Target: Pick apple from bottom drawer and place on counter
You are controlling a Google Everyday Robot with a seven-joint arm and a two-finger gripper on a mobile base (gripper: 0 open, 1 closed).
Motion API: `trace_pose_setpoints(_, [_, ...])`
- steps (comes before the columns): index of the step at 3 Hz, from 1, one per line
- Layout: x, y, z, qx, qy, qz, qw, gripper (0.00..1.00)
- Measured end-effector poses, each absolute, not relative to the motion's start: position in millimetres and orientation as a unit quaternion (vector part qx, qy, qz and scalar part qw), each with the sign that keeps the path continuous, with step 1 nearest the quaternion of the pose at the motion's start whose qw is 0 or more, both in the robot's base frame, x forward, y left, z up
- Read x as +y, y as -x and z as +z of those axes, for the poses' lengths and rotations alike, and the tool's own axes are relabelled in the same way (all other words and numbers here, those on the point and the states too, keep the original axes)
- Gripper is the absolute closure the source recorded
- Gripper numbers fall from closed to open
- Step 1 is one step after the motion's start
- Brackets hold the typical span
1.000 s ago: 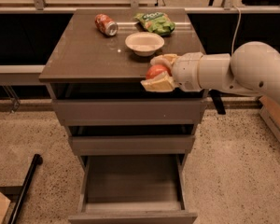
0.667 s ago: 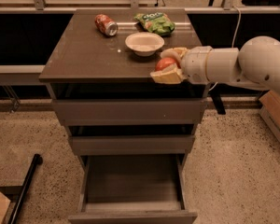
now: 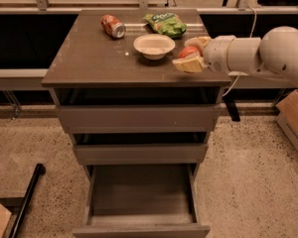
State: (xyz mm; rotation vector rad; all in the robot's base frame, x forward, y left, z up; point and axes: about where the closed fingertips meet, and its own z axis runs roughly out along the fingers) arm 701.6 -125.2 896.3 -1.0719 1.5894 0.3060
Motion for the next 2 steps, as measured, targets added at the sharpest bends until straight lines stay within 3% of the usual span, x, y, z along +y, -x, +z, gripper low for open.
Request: trace_pose_setpoints(2, [-140.2,-754.4,887.6,0.679,0.419,0.136,0.588,1.0])
